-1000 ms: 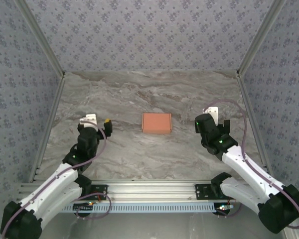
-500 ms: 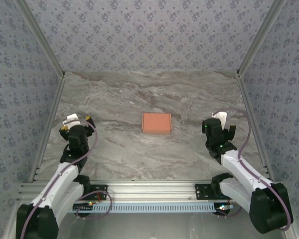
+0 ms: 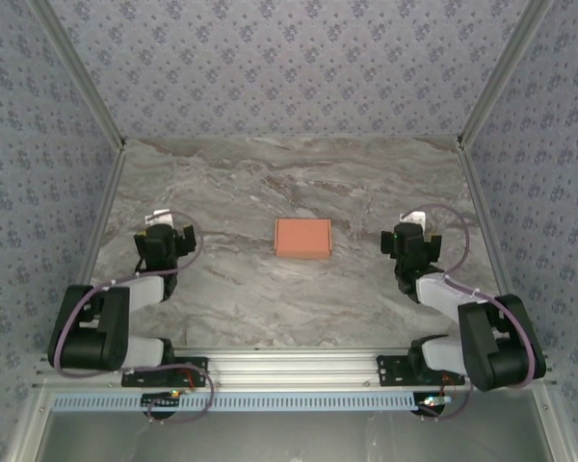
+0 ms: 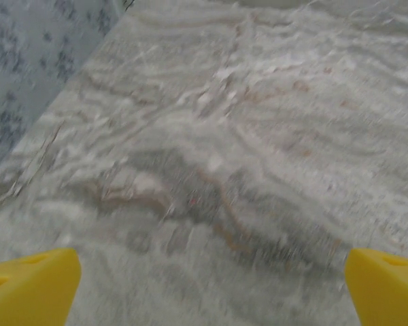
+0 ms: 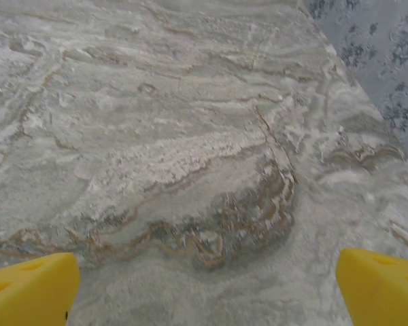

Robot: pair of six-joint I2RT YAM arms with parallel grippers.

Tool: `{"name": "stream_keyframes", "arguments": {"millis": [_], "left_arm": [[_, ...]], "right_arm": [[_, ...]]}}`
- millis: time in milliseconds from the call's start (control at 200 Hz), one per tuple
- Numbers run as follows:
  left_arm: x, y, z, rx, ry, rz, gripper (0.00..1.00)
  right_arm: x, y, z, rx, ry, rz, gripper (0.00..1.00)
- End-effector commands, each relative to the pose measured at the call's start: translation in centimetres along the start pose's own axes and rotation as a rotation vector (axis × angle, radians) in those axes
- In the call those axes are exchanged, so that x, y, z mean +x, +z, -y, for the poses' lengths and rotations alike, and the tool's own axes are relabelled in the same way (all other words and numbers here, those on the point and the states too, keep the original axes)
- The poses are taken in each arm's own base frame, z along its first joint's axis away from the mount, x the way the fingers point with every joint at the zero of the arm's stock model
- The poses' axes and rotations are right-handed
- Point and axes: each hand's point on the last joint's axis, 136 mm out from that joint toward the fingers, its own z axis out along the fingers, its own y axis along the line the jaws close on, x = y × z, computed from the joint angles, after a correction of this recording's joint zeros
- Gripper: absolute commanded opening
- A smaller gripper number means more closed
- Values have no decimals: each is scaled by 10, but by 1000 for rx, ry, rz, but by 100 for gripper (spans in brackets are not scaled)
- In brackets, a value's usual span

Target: Fold the paper box

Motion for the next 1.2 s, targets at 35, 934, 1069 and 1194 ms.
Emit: {"name": "stream_keyframes", "arguments": {"millis": [35,934,1069,1194], "left_arm": [[-17,20,10,81,-6,100,99],[-15,27,13,124,-8,66,99],[-15,27,13,123,-9,66,99],[-15,27,12,123,-8,64,99]], "right_arm": [[-38,7,-7,-59,20,151,99],[-23,44,-7,-242,70,138,99],[-24,44,-7,-241,70,141,99],[-24,44,-8,-242,69,140,99]]}}
